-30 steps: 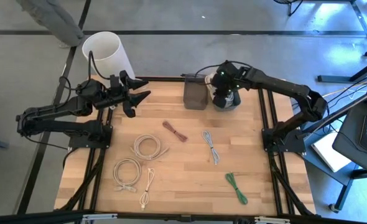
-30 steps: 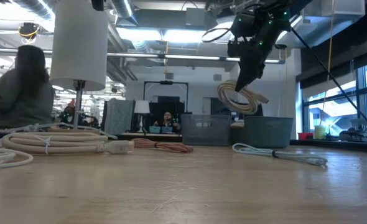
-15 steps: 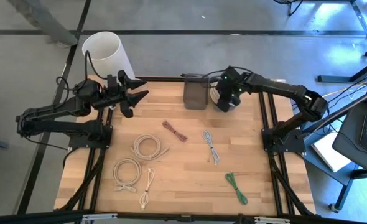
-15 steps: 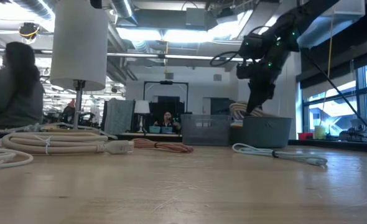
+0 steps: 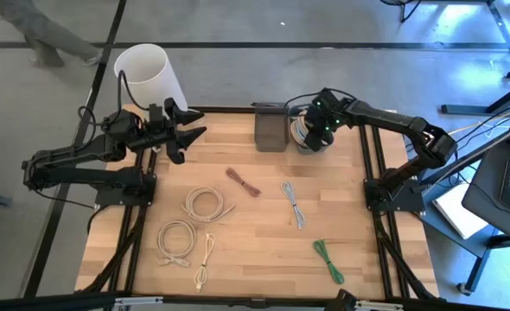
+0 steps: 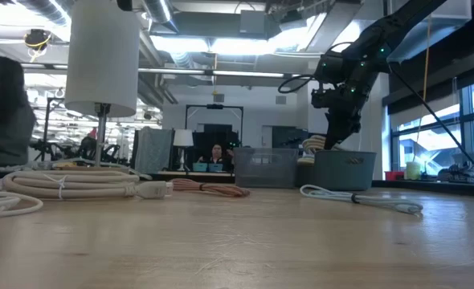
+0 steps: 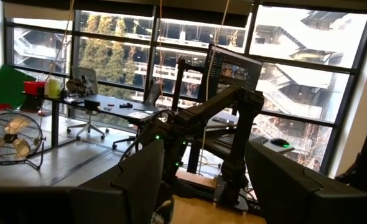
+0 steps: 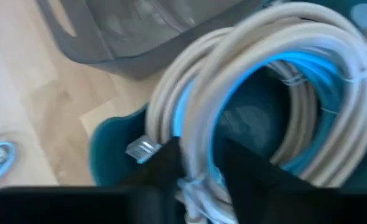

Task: Pick & Place USB Port
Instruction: Put the light brown HDMI cable into the blue bin

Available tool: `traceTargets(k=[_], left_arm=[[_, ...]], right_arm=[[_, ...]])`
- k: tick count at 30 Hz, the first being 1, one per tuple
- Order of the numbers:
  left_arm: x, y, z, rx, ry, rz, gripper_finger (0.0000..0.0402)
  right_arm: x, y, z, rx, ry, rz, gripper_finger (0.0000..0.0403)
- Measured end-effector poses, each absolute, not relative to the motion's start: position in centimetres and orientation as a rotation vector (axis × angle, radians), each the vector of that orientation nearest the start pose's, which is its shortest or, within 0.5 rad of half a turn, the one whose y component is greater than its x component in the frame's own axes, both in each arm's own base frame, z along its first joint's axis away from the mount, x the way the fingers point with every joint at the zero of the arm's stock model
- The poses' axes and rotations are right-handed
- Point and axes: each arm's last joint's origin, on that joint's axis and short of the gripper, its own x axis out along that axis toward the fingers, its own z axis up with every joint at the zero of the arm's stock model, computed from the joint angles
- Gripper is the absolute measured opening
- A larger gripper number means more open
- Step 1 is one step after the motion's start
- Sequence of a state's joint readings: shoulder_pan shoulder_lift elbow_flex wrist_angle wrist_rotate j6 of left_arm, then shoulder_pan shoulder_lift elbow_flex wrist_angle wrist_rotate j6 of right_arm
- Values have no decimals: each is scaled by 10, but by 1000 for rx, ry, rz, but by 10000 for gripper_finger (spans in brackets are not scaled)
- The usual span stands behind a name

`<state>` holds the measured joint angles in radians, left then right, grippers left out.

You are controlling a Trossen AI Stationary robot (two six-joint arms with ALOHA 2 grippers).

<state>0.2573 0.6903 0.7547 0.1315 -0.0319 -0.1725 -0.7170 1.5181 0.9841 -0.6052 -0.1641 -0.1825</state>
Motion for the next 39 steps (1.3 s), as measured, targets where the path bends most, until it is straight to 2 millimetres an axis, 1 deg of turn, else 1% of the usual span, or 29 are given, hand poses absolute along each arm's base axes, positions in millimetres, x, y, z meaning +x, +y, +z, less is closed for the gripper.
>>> traceTargets(k=[5, 7, 9, 12, 16, 18, 21, 23, 26, 30, 34, 37, 39], left_arm=[[147, 40, 366, -149, -220, 271, 221], [147, 40, 366, -149, -220, 271, 221], [147, 40, 366, -149, -220, 271, 221], [147, 40, 366, -149, -220, 272, 221], [147, 40, 366, -149, -220, 272, 221], [147, 40, 366, -149, -220, 272, 221], [147, 40, 366, -148, -220, 274, 221], [147, 40, 366, -147, -220, 277, 221], [147, 40, 366, -146, -221, 284, 221], [147, 40, 366, -139, -220, 299, 221], [146, 41, 366, -123, -219, 312, 221], [146, 41, 366, -123, -218, 311, 221], [147, 40, 366, -122, -217, 302, 221]], right_arm=[[219, -186, 206, 323, 1099, -449, 238], [218, -187, 206, 314, 1108, -467, 274], [218, -187, 206, 317, 1116, -472, 297], [217, -186, 205, 330, 1128, -467, 311], [217, -180, 207, 360, 1124, -430, 312], [216, -176, 213, 350, 1108, -427, 310], [213, -170, 228, 309, 1067, -445, 307], [209, -164, 244, 295, 1031, -454, 307], [206, -151, 278, 323, 958, -454, 307], [203, -121, 332, 385, 791, -313, 307], [195, -86, 387, 392, 582, -167, 306], [184, -62, 416, 375, 481, -89, 305], [177, -48, 427, 377, 431, -36, 295]])
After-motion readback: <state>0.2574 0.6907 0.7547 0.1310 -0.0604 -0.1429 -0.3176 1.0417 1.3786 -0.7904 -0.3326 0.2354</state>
